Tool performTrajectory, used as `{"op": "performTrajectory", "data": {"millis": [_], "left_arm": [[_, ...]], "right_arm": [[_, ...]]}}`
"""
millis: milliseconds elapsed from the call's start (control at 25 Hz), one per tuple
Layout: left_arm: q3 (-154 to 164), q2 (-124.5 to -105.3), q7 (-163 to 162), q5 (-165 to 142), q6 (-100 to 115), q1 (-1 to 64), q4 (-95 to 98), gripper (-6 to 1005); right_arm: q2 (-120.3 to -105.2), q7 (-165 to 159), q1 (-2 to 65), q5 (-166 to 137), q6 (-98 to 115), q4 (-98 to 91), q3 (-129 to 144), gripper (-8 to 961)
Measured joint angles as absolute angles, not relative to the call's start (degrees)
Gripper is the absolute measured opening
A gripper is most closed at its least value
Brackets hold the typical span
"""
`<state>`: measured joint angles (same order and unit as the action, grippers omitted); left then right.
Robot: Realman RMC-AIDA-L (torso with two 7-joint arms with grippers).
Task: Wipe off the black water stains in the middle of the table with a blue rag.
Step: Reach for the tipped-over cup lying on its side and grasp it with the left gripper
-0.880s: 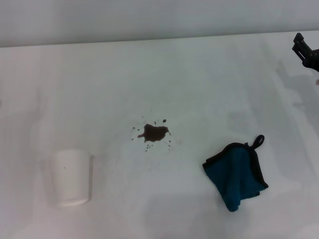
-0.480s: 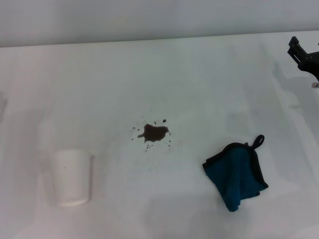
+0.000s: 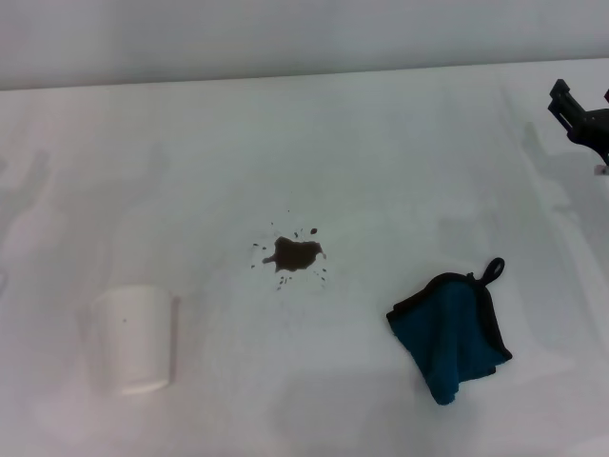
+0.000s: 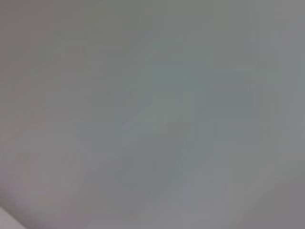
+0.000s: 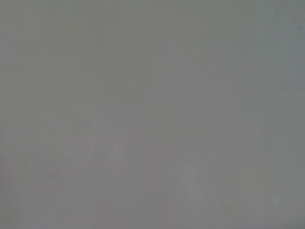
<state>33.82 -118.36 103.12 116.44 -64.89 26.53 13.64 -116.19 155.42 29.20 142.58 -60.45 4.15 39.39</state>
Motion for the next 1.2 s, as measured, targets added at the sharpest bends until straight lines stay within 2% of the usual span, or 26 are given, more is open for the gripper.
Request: {"op": "performTrajectory", "data": {"millis": [80, 160, 240, 360, 440, 480, 600, 800, 1080, 1200], "left_arm": [[35.93, -117.59, 93.01, 111.24, -64.1, 26.07, 19.0, 877], [37.63, -115.58, 81.14, 104.33, -63.99, 25.76, 24.13, 877], [39.14, -112.91, 70.52, 96.24, -65.58, 25.74, 28.46, 877], [41.55, -107.95, 54.24, 83.76, -71.44, 26.25, 34.4, 876], [42.12, -105.81, 46.51, 77.15, -76.01, 26.67, 37.65, 876], [42.19, -104.08, 40.85, 71.57, -81.25, 27.21, 41.33, 876], [41.95, -101.47, 34.01, 64.19, -91.05, 28.47, 47.03, 876], [41.77, -96.39, 25.56, 57.66, -108.48, 34.22, 51.8, 876], [48.89, -94.24, 18.88, 42.38, -116.65, 44.27, 51.54, 877], [51.26, -94.57, 18.19, 39.71, -116.68, 47.15, 48.94, 877]], "right_arm": [[-116.19, 155.23, 29.27, 142.54, -60.56, 4.22, 39.48, 852], [-116.19, 154.87, 29.29, 142.52, -60.58, 4.27, 39.67, 852], [-116.19, 154.71, 29.29, 142.5, -60.5, 4.28, 39.73, 852], [-116.19, 154.68, 29.32, 142.49, -60.45, 4.31, 39.57, 852], [-116.19, 154.68, 29.43, 142.48, -60.39, 4.31, 39.49, 852], [-116.19, 154.68, 29.53, 142.47, -60.38, 4.31, 39.49, 852], [-116.19, 154.68, 29.64, 142.47, -60.28, 4.3, 39.43, 852], [-116.19, 154.69, 29.76, 142.47, -60.07, 3.89, 39.37, 852], [-116.18, 154.69, 29.92, 142.47, -59.53, 3.71, 39.39, 852], [-116.2, 154.69, 30.08, 142.48, -58.84, 3.69, 39.41, 852]]}}
